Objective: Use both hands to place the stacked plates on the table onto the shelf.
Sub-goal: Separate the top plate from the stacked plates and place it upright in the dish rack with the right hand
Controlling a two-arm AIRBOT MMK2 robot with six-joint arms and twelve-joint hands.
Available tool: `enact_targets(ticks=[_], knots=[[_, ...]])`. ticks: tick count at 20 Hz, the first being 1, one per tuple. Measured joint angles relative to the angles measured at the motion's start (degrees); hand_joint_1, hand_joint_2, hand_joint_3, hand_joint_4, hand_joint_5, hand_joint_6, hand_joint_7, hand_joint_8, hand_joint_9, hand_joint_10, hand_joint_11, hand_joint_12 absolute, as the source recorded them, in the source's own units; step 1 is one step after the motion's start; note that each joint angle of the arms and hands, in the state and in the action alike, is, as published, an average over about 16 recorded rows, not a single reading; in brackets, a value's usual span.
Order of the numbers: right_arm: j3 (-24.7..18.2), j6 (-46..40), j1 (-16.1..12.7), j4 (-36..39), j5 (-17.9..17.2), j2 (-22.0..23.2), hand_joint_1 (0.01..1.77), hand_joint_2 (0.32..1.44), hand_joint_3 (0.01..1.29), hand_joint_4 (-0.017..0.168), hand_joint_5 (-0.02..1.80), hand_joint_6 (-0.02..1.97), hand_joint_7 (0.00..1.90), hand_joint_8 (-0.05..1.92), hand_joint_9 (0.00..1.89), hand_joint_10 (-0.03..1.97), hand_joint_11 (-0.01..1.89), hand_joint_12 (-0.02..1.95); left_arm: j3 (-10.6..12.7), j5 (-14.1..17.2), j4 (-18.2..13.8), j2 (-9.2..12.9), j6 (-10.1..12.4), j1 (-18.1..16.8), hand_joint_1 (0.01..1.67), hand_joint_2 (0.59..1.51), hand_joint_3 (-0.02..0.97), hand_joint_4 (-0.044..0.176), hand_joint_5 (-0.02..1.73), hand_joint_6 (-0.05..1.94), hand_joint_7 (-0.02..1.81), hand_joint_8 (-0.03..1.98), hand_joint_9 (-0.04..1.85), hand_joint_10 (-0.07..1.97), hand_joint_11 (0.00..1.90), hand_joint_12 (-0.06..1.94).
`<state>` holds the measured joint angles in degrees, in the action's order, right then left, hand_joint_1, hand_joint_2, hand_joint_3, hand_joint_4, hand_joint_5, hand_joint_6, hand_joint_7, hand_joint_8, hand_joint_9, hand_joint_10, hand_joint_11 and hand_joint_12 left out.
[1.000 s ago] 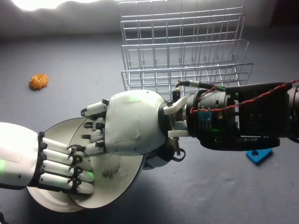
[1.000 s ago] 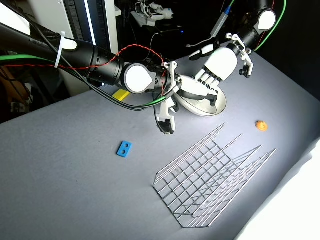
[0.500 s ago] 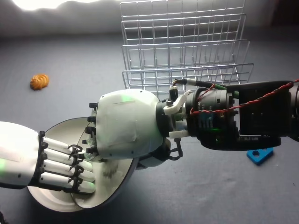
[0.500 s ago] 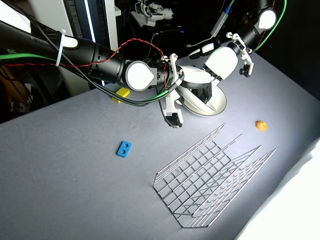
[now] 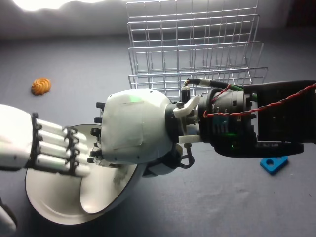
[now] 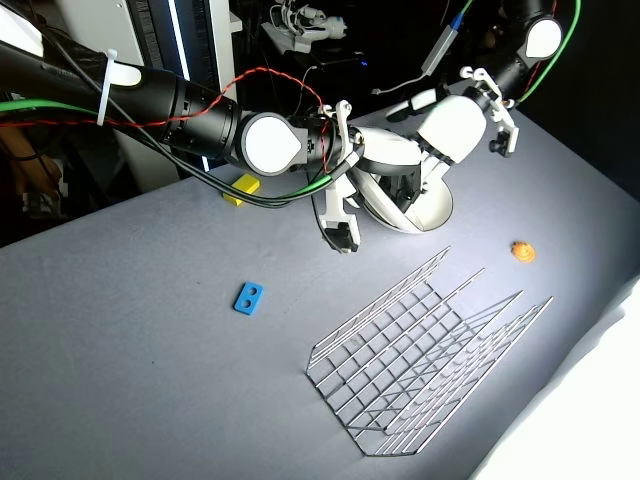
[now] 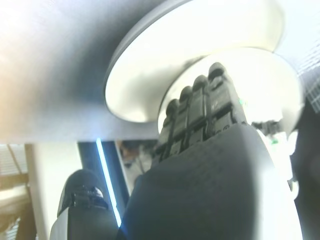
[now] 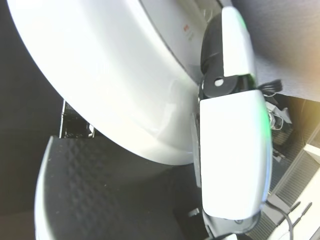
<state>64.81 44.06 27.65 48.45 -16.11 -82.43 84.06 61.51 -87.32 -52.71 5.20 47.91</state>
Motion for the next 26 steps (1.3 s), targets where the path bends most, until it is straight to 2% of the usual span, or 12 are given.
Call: enact_targets(ticks=[6, 15, 20, 26], knots=[[-3.0, -0.2, -2.6, 0.1, 1.4, 2.1, 1.16, 0.98, 0.01, 0.017, 0.93, 0.82, 1.08, 0.74, 1.32, 0.04, 0.95, 1.07, 1.7, 0.0, 2.4, 1.6, 0.4, -1.9, 0.02, 1.027, 0.011, 0.0, 0.01, 0.01, 0.02, 0.0, 0.02, 0.01, 0.02, 0.0], [-10.5, -4.3, -8.3, 1.5, 1.2, 9.2, 1.19, 0.99, 0.02, 0.02, 0.98, 0.89, 1.12, 0.76, 1.34, 0.04, 0.92, 1.08, 1.6, 0.8, 6.4, 5.9, 0.7, -4.4, 0.02, 1.021, 0.011, 0.002, 0.02, 0.01, 0.02, 0.0, 0.02, 0.01, 0.02, 0.0], [-13.2, -18.1, -12.2, 8.1, -2.1, 14.6, 1.19, 0.99, 0.02, 0.015, 0.99, 0.89, 1.12, 0.75, 1.35, 0.03, 0.91, 1.08, 1.0, 2.0, 8.4, 8.4, 0.7, -5.9, 0.02, 1.017, 0.012, 0.002, 0.02, 0.01, 0.02, 0.0, 0.02, 0.01, 0.02, 0.0], [-13.3, -42.2, -17.3, 17.4, -6.7, 20.4, 1.19, 0.99, 0.01, 0.012, 0.99, 0.9, 1.13, 0.75, 1.35, 0.03, 0.91, 1.08, 0.1, 4.7, 9.6, 11.0, 0.7, -8.0, 0.02, 1.015, 0.012, 0.002, 0.02, 0.01, 0.01, 0.0, 0.02, 0.01, 0.02, 0.0]])
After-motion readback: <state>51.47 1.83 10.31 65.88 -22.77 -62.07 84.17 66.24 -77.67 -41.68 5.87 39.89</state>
